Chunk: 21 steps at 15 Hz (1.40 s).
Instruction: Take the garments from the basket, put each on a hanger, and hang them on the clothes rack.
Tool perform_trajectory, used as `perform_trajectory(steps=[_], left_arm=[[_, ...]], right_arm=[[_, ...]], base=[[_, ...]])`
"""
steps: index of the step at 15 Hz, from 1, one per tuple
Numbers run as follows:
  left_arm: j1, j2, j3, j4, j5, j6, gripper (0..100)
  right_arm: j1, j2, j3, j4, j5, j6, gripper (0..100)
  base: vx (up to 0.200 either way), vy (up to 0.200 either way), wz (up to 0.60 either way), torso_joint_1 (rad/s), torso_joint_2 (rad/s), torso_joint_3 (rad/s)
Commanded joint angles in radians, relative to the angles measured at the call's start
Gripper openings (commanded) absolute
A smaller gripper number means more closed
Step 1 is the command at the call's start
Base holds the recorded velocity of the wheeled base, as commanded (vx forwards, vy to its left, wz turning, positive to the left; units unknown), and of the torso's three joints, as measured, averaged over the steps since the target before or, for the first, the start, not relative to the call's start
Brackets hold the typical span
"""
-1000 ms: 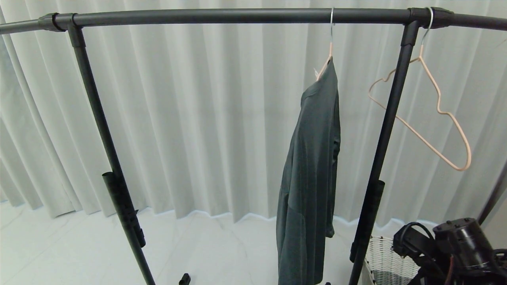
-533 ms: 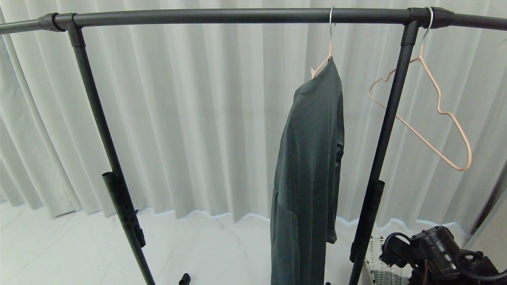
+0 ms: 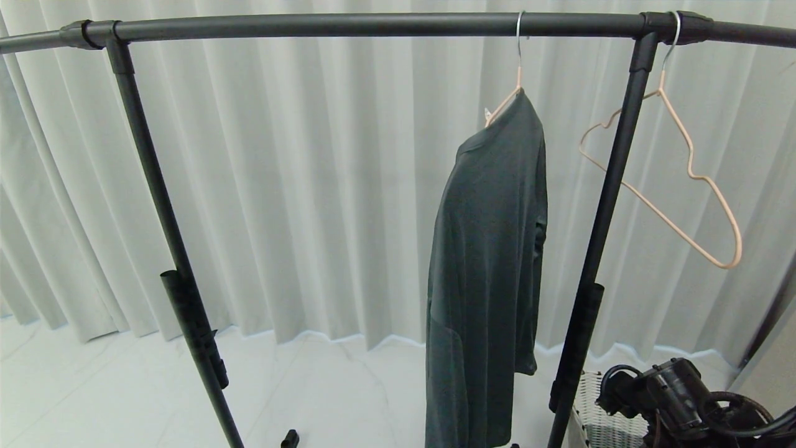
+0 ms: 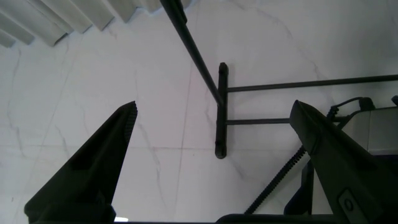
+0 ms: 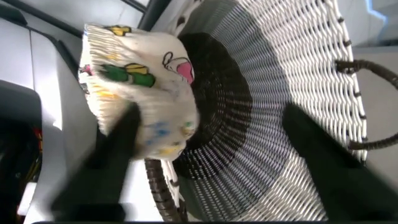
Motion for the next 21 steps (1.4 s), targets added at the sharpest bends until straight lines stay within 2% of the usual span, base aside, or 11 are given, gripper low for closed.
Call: perform_trajectory(steps=[1,4,7,12,16,21], left_arm=[[0.0,-0.003,0.0,-0.001,0.0,0.0,100],[0.0,-0.004,0.0,-0.001,0.0,0.0,100],[0.0,-0.003,0.0,-0.001,0.0,0.001,100],[-0.005,-0.004,0.0,-0.001,0.0,0.0,100],[-0.007,-0.009,0.002,-0.001,-0.003,0.0,100],[-0.007,-0.006,0.002,-0.001,-0.004,-0.011,100]], right_arm=[[0.019,-0.015,0.0,0.002,-0.01,0.007,0],[0.059,-0.077,-0.012,0.025,-0.012,0.008,0],[0.11,-0.143,-0.094,0.047,-0.012,0.013,0],[0.323,-0.201,-0.345,0.197,-0.012,0.188,0],[0.473,-0.198,-0.48,0.257,-0.012,0.292,0],[0.565,-0.175,-0.583,0.263,-0.007,0.306,0]], base=[[0.0,0.0,0.0,0.0,0.0,0.0],[0.0,0.0,0.0,0.0,0.0,0.0],[0.0,0.0,0.0,0.0,0.0,0.0],[-0.2,0.0,0.0,0.002,0.0,0.0],[-0.2,0.0,0.0,0.002,0.0,0.006],[-0.16,0.0,0.0,-0.001,0.0,0.003]])
